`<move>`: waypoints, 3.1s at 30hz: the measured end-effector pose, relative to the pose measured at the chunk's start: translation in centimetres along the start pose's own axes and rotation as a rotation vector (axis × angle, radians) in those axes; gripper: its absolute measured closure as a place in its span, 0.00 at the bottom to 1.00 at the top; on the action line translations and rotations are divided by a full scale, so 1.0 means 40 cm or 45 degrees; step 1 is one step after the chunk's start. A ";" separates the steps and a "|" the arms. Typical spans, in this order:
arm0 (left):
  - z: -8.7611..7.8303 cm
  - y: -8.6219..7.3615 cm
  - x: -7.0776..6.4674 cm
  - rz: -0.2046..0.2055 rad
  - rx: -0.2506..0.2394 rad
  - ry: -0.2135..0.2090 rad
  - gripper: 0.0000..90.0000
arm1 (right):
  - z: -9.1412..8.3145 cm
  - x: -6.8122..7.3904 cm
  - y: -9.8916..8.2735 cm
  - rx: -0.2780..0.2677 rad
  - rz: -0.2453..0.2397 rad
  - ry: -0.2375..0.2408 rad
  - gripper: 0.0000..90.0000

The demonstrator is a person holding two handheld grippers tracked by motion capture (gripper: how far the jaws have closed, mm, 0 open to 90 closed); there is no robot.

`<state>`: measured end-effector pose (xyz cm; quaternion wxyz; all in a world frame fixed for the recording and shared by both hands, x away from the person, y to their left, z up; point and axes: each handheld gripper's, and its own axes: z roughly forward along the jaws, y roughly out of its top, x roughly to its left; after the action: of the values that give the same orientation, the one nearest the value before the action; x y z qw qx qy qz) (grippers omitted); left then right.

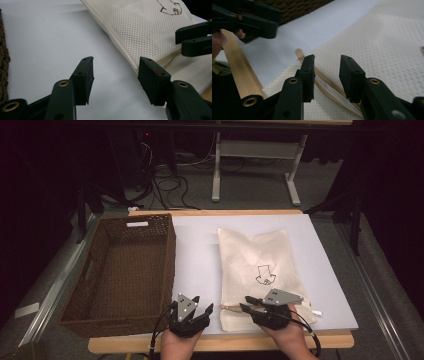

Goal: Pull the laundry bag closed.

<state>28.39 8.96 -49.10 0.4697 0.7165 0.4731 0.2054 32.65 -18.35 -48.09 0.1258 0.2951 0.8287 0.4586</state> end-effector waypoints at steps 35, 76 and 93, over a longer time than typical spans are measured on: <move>0.016 -0.005 -0.017 0.039 0.032 -0.031 0.51 | 0.078 0.032 0.010 0.079 0.000 0.046 0.92; 0.114 -0.035 -0.064 -0.024 0.185 -0.233 0.94 | 0.081 0.027 -0.024 0.114 0.037 0.077 0.97; 0.098 -0.026 -0.070 -0.007 0.155 -0.238 0.95 | 0.061 0.024 -0.023 0.108 0.029 0.095 0.98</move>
<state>29.49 4.75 -51.44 0.4680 0.7584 0.4409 0.1071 32.71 -16.46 -50.14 0.0769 0.2921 0.8482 0.4351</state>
